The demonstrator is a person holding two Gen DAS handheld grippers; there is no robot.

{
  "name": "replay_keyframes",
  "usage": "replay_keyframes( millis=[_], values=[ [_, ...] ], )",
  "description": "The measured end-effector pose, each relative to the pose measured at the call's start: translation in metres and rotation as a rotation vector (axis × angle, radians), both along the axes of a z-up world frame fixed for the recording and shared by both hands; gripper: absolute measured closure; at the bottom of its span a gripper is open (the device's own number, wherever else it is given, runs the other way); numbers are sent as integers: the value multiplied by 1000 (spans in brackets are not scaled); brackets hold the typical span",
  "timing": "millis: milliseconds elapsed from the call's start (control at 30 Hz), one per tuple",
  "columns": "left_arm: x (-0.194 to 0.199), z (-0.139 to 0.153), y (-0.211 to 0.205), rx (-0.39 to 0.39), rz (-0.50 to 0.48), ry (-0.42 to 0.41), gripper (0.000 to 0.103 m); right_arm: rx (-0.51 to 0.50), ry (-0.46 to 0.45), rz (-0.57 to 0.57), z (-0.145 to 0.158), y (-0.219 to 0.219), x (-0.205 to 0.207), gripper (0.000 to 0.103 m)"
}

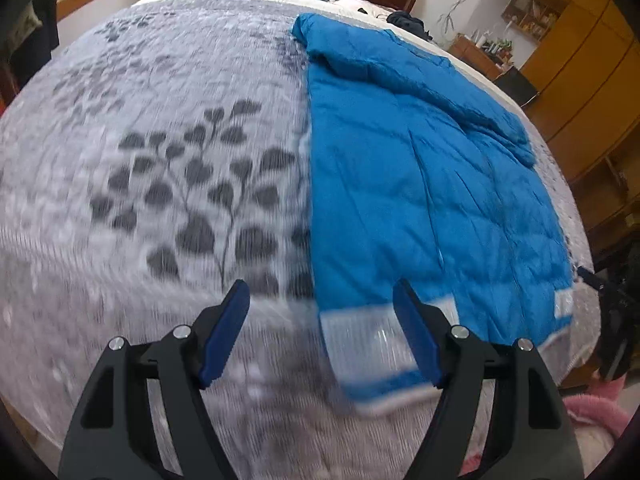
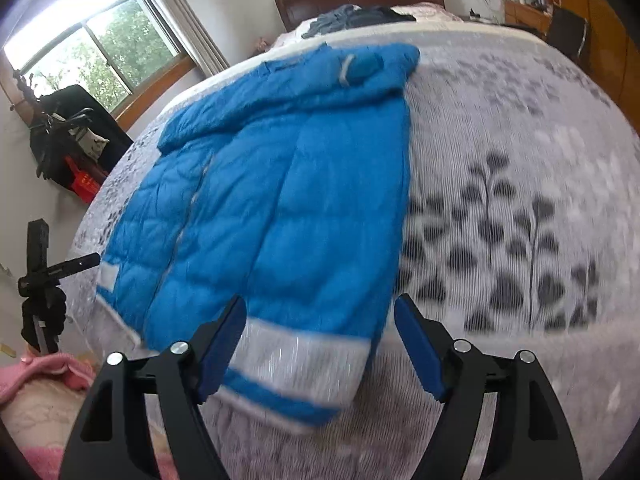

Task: Fold large clothes
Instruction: 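Move both tools to the grey-banded hem and grasp it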

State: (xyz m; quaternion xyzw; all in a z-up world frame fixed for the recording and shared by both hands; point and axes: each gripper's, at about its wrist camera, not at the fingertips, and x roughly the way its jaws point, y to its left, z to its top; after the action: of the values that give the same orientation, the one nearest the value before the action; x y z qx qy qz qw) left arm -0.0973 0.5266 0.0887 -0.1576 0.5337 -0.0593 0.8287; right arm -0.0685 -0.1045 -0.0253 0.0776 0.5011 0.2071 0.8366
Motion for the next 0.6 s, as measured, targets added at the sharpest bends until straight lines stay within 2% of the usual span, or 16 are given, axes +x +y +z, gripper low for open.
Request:
replay_keyframes(
  millis=[233, 400, 433, 533, 600],
  values=[
    [-18, -11, -15, -59, -51, 21, 29, 27, 36, -4, -21, -3, -33, 26],
    [-18, -21, -23, -66, -48, 30, 28, 58, 69, -11, -38, -1, -31, 27],
    [-18, -21, -25, -66, -54, 24, 28, 55, 61, -13, -39, 0, -31, 29],
    [-18, -20, -33, -88, -79, 24, 30, 78, 54, 6, -37, 4, -29, 49],
    [-19, -20, -41, -95, -106, 24, 42, 77, 58, 13, -39, 6, -27, 55]
  ],
)
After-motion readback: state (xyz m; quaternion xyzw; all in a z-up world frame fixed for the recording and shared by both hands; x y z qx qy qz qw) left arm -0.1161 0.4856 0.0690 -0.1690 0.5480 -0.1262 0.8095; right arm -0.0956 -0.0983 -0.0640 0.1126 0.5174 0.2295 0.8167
